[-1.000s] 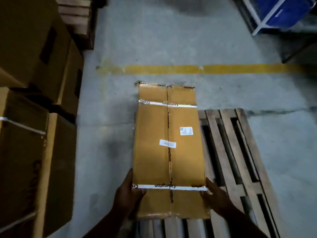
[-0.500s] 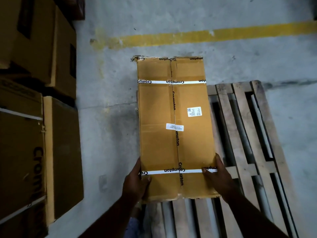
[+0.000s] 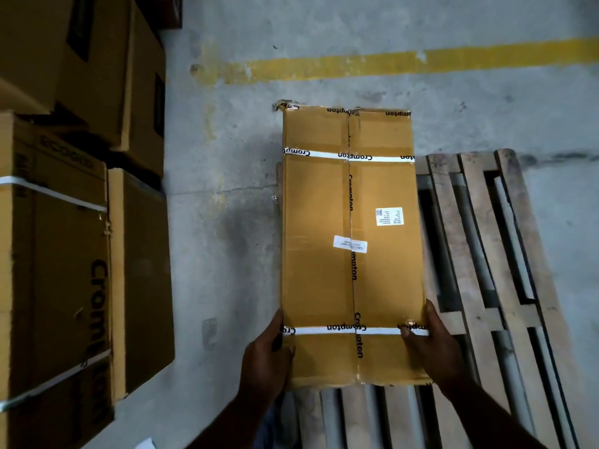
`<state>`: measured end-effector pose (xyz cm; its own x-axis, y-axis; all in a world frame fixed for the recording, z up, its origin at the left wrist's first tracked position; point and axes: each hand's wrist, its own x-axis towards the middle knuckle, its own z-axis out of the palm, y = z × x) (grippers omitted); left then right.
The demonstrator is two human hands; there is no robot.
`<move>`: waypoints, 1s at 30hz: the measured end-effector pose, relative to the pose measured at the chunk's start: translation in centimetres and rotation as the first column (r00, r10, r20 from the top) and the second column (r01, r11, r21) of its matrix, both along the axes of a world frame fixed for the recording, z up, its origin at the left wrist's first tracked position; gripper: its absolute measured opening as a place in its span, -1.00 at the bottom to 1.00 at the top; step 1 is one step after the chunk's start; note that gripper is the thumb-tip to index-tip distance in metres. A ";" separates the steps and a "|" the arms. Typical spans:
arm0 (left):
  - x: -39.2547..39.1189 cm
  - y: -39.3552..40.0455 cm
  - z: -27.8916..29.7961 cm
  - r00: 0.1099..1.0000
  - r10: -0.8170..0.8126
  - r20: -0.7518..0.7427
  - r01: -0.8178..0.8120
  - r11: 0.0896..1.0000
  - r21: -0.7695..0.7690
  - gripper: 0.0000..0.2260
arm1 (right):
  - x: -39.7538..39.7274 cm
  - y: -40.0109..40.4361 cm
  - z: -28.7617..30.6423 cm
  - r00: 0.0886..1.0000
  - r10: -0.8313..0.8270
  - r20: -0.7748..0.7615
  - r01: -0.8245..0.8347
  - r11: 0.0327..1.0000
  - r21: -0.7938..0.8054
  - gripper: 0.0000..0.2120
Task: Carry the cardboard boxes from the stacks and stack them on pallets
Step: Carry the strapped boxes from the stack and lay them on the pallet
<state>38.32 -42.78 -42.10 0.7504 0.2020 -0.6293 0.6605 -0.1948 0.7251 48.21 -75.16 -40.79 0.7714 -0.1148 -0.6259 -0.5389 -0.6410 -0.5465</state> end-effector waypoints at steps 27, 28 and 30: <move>3.9 2.4 -0.2 0.978 -0.126 -0.167 0.102 0.984 -0.145 -0.01 | -0.3 3.2 -2.0 0.999 0.029 0.034 -0.021 0.980 -0.196 -0.06; 4.0 2.5 0.3 0.973 -0.116 -0.202 0.099 0.991 -0.089 -0.02 | -0.5 3.8 -1.0 0.996 0.018 0.092 0.004 0.972 -0.236 -0.13; 3.9 2.8 2.3 0.962 -0.089 -0.260 0.098 0.995 0.023 -0.07 | -1.3 5.2 1.6 0.962 -0.023 0.271 0.088 0.969 -0.231 -0.34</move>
<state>42.24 -40.02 -39.83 0.5801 0.1640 -0.7979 0.8019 -0.2872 0.5240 46.92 -69.92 -39.16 0.8935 -0.2827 -0.3490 -0.4340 -0.7434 -0.5089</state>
